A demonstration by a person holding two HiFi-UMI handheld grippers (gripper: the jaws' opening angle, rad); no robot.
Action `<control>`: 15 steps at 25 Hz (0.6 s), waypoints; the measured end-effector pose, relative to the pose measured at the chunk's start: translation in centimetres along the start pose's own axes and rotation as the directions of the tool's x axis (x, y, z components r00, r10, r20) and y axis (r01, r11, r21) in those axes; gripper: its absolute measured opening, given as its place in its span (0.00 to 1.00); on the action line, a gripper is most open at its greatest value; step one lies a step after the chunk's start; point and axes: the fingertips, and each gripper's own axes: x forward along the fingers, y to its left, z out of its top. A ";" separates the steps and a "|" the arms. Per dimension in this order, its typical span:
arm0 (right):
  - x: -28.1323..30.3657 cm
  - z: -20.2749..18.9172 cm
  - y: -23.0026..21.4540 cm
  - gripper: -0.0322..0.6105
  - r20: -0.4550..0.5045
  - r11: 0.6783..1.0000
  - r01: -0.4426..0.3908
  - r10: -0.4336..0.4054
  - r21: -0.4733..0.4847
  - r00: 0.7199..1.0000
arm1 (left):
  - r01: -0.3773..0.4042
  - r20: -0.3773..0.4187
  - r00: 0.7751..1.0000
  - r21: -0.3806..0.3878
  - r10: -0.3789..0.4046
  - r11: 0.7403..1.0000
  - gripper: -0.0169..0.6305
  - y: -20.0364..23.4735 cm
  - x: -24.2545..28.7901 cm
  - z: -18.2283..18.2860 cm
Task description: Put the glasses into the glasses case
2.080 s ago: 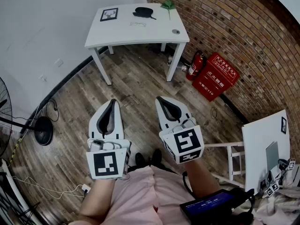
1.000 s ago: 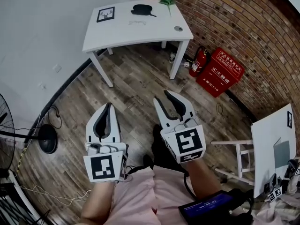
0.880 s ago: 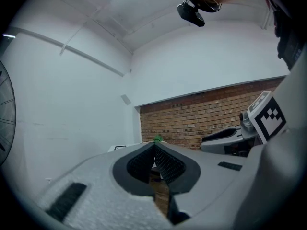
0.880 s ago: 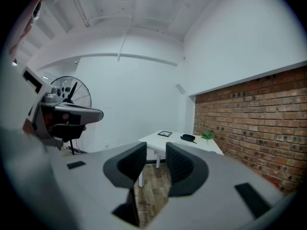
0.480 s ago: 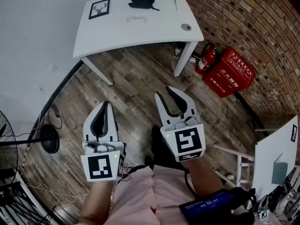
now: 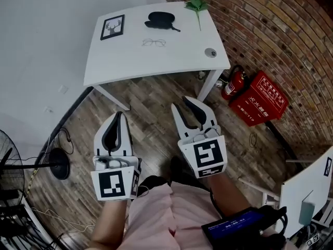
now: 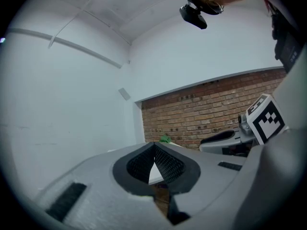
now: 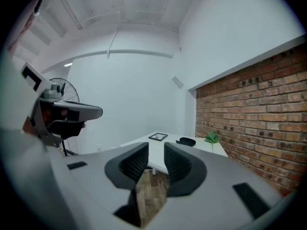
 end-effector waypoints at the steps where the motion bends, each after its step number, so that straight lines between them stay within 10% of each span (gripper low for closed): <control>1: 0.3 0.4 -0.3 0.21 0.006 1.000 -0.003 0.003 -0.003 1.000 | -0.002 0.008 1.000 0.004 0.002 1.000 0.03 0.0 0.4 0.5; 15: 7.9 1.9 -1.5 0.21 0.006 0.998 -0.039 0.039 -0.054 0.999 | -0.045 0.006 0.999 -0.033 0.045 0.998 0.03 4.5 6.0 -0.4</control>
